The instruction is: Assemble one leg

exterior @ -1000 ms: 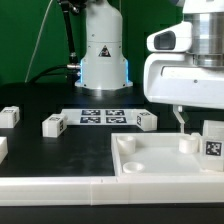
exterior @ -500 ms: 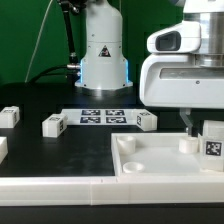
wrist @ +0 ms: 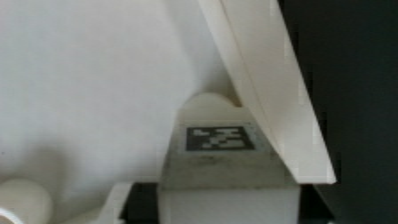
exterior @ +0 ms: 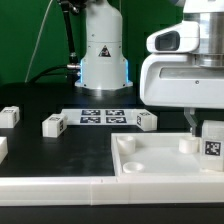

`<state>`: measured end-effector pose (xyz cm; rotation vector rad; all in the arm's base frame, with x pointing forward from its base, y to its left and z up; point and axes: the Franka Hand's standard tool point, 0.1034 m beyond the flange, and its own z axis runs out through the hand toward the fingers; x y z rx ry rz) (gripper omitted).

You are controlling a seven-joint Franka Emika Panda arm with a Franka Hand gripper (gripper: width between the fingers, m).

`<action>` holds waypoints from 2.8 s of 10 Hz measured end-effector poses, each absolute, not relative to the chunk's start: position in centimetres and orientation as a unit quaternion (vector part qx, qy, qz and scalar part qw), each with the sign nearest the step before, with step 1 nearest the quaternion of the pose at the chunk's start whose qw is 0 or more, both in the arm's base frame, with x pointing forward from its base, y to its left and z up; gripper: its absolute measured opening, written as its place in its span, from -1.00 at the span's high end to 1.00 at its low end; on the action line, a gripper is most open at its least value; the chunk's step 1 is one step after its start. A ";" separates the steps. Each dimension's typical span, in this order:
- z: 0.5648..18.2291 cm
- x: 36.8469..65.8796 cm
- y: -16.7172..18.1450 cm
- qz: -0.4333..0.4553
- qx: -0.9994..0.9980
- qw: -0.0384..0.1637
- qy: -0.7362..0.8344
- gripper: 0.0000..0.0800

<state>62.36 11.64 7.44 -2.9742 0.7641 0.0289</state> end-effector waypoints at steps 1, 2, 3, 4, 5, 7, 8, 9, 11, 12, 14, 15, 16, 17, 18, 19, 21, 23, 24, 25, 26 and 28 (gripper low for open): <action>7.4 62.4 11.7 0.011 -0.953 0.036 0.302 0.28; 7.4 62.3 11.7 0.012 -0.936 0.036 0.350 0.28; 7.3 62.3 11.8 0.013 -0.910 0.038 0.412 0.28; 7.3 62.4 11.8 0.012 -0.895 0.040 0.445 0.27; 7.3 62.4 11.7 0.013 -0.866 0.041 0.498 0.27; 7.3 62.4 11.7 0.017 -0.806 0.042 0.591 0.27; 7.3 62.4 11.7 0.019 -0.776 0.041 0.629 0.27; 7.3 62.4 11.8 0.020 -0.751 0.040 0.659 0.27; 7.3 62.5 12.0 0.020 -0.662 0.038 0.748 0.27; 7.4 62.5 12.1 0.018 -0.616 0.038 0.787 0.27; 7.4 62.5 12.2 0.011 -0.574 0.038 0.818 0.27; 7.4 62.5 12.2 0.012 -0.559 0.039 0.828 0.27; 7.4 62.5 12.1 0.013 -0.557 0.042 0.829 0.27; 7.4 62.5 12.1 0.012 -0.559 0.043 0.828 0.27; 7.4 62.4 12.1 0.012 -0.568 0.043 0.822 0.27; 7.4 62.5 12.1 0.012 -0.581 0.043 0.813 0.27; 7.4 62.6 11.4 0.011 -0.630 0.042 0.775 -0.28; 7.4 62.7 11.1 0.005 -0.713 0.043 0.700 -0.60; 7.4 62.7 11.1 0.003 -0.744 0.043 0.667 -0.60; 7.4 62.7 11.2 0.002 -0.769 0.043 0.638 -0.62; 7.5 62.6 11.3 0.001 -0.805 0.040 0.592 -0.62; 7.5 62.6 11.6 -0.002 -0.851 0.038 0.523 -0.62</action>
Offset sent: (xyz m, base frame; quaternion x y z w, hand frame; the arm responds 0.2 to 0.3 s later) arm -0.0047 -0.0021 -0.0003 0.0065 0.0106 0.1891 0.9819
